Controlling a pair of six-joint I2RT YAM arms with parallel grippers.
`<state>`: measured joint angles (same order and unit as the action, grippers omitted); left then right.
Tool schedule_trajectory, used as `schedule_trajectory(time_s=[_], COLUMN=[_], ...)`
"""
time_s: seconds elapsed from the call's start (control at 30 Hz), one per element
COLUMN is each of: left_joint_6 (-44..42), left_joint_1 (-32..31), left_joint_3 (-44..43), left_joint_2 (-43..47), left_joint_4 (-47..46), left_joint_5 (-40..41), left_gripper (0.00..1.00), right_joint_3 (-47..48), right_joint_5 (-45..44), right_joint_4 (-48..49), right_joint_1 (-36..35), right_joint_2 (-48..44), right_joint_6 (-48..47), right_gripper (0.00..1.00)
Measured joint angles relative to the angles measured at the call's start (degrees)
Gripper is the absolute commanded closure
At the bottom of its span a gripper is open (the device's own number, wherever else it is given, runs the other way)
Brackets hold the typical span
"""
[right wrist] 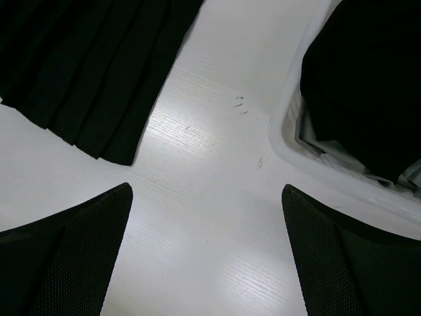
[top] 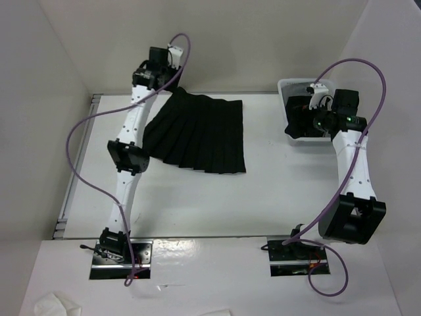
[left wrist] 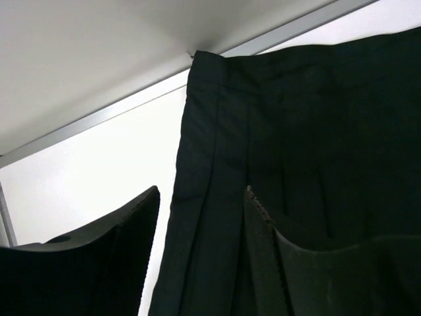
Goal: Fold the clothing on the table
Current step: Flatten the skirt out
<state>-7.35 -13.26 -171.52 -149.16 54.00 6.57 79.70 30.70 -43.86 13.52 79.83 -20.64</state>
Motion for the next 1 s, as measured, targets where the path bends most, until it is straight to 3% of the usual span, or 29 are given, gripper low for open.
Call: schedule_trajectory(time_s=[0.2, 0.33, 0.43, 0.47, 0.63, 0.73, 1.0], left_joint_6=[1.62, -0.22, -2.71, -3.13, -3.15, -2.73, 0.57], left_joint_1=[4.98, 8.83, 11.56, 12.24, 13.42, 13.40, 14.25], left_joint_3=[12.81, 21.11, 36.09, 43.12, 67.73, 74.95, 86.23], left_joint_2=[16.57, 22.25, 26.23, 27.76, 32.89, 35.58, 51.80], left_joint_4=[3.21, 9.99, 11.10, 11.06, 8.59, 5.79, -0.96], left_joint_5=[-13.42, -24.33, -30.40, -31.01, -30.93, -29.88, -21.64], left_gripper=[0.36, 0.36, 0.31, 0.23, 0.09, 0.01, 0.01], right_joint_3=[-0.48, -0.48, -0.48, -0.44, 3.19, 7.80, 28.48], right_joint_5=[1.99, 4.00, 3.48, 2.93, -1.18, -6.14, -19.91], right_joint_4=[-0.66, -1.90, -2.56, -2.71, -3.65, -3.50, -2.84], right_joint_1=[0.00, -0.22, -2.49, -4.33, -17.90, -25.29, -39.15], right_joint_2=[-0.31, -0.28, -0.04, 0.20, 7.10, 15.32, 38.32], right_joint_6=[-0.02, -0.20, -0.20, -0.20, 0.17, 1.44, 7.06], right_gripper=[0.02, 0.02, 0.02, 0.02, 0.02, 0.02, 0.02])
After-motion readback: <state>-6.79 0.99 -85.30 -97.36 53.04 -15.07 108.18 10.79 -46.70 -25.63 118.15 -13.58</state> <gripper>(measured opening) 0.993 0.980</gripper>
